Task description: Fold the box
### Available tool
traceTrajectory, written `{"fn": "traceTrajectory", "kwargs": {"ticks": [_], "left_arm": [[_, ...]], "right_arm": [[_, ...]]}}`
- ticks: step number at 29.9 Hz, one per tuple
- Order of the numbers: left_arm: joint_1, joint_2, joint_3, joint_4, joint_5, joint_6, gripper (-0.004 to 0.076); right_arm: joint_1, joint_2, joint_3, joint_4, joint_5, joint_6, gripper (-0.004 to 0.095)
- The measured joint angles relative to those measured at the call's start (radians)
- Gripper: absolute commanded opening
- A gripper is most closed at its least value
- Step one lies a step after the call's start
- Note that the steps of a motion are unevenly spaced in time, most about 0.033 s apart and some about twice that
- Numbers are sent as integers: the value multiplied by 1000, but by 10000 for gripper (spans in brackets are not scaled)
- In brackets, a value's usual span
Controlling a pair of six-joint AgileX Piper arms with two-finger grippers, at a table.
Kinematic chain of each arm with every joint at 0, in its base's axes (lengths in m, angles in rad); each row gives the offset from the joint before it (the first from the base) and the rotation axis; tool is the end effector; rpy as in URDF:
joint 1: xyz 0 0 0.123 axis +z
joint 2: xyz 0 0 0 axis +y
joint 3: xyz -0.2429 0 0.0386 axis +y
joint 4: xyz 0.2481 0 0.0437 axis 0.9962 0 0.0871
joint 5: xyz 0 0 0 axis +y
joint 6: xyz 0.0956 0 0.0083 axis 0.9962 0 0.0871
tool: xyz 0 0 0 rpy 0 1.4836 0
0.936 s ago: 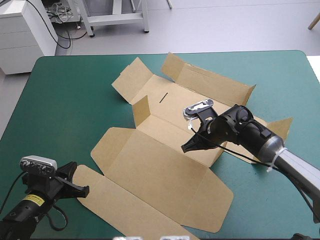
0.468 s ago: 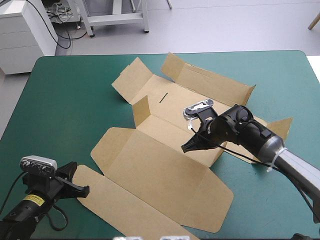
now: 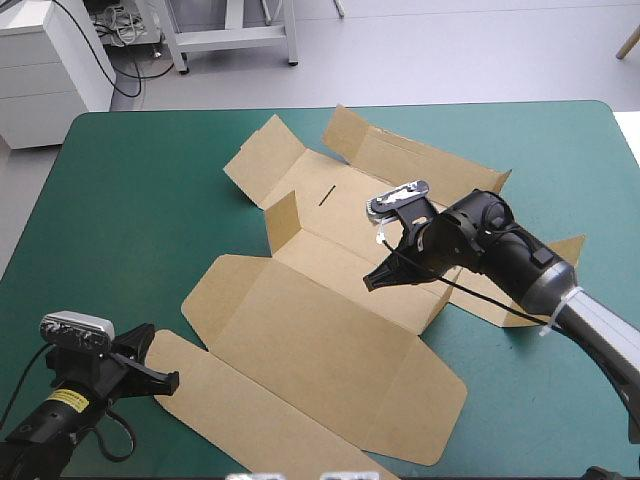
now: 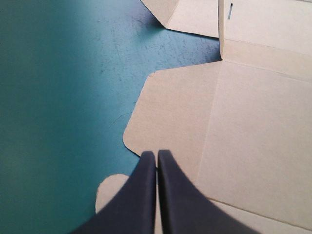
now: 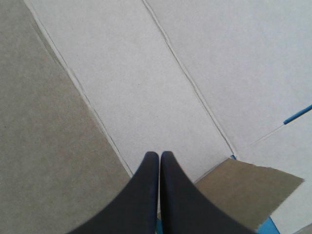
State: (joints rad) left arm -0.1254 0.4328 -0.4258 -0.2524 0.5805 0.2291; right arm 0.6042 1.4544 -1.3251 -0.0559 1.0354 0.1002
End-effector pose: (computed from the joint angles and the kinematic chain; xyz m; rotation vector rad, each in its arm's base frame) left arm 0.1255 -0.0291 0.2575 0.2311 2.0449 -0.2086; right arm 0.2554 0.1707 0.2957 -0.6832 2.5660 0.1617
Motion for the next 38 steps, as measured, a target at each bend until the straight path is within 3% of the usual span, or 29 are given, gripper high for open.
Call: {"fn": "traceTrajectory", "kwargs": {"ticks": [8, 17, 34, 38], "left_arm": [[0, 0, 0, 0, 0, 0, -8], [0, 0, 0, 0, 0, 0, -8], [0, 0, 0, -7, -1, 0, -8], [0, 0, 0, -7, 0, 0, -8]], "right_arm": [[0, 0, -179, -54, 150, 0, -2], [0, -69, -289, -55, 164, 0, -2], [-79, -349, -286, -26, 187, 4, -2], [-79, -392, -194, -42, 186, 4, -2]]}}
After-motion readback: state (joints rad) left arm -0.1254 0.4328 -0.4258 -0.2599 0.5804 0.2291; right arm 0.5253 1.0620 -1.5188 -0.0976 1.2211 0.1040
